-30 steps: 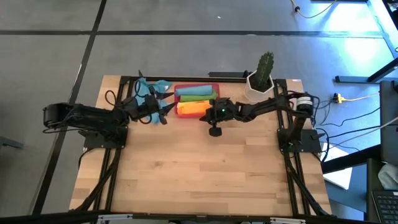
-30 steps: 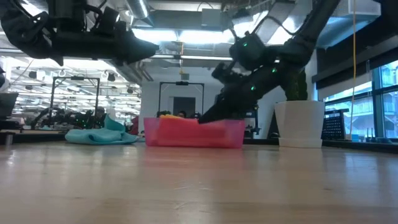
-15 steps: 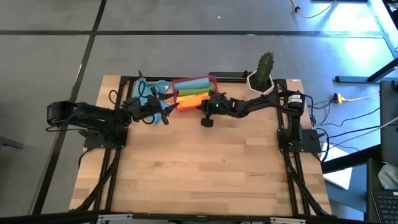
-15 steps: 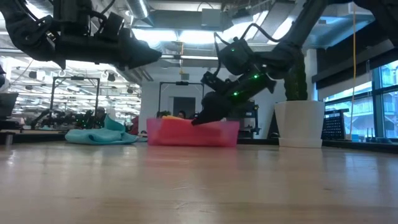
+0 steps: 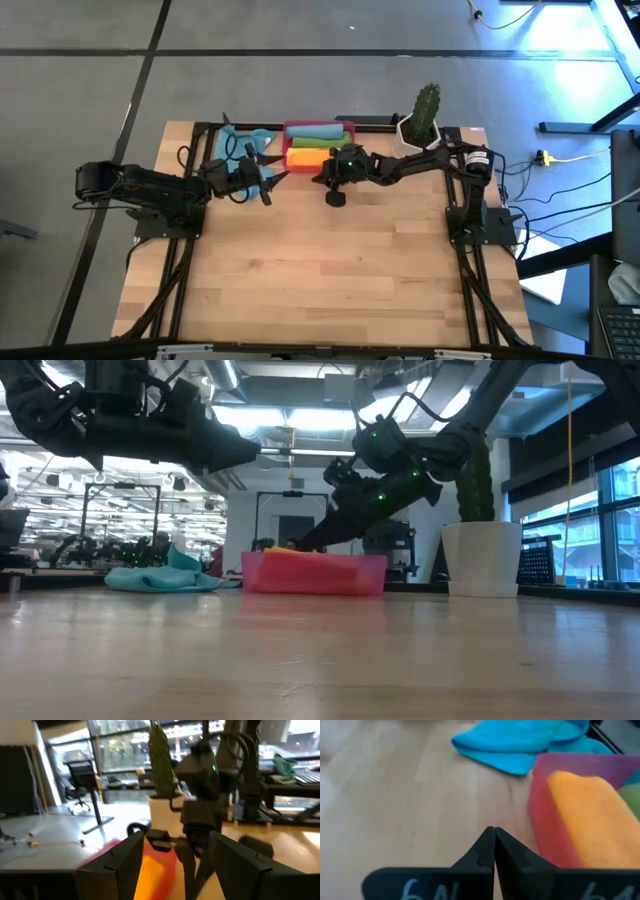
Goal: Roll microfiber towels into tight, uniform cylinder then place into a basket
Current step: Roll the blue towel
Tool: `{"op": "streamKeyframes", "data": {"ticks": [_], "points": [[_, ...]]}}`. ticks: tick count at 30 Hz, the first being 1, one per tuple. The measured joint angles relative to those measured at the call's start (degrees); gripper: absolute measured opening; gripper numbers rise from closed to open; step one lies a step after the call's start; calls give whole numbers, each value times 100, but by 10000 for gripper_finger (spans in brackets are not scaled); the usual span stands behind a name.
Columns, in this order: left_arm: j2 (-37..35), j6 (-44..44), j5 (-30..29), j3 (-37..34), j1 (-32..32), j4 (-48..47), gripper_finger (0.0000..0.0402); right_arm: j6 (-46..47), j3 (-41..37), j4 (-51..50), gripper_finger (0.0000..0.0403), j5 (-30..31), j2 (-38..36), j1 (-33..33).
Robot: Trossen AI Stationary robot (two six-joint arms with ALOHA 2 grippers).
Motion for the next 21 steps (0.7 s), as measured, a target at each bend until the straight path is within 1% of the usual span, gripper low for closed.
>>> {"op": "streamKeyframes", "data": {"ticks": [2,4,7,10,15,19,21], "points": [[0,-130,-1,0,-129,-191,213,50,-17,-149,10,-46,-80,87],[-2,-349,2,3,-279,-442,213,50,-22,-235,9,42,-163,210],[0,-658,-3,4,-538,-834,213,57,-40,-499,9,403,-330,467],[0,-996,-120,4,-882,-1144,213,79,-261,-498,9,764,-553,774],[50,-1355,-742,4,-1649,-1473,213,474,-936,-252,10,1317,-946,1321],[518,-1877,-1543,4,-2377,-1513,213,814,-1595,346,10,1610,-1163,1785],[828,-2084,-1970,2,-2710,-1438,213,825,-1896,703,10,1657,-1187,2014]]}}
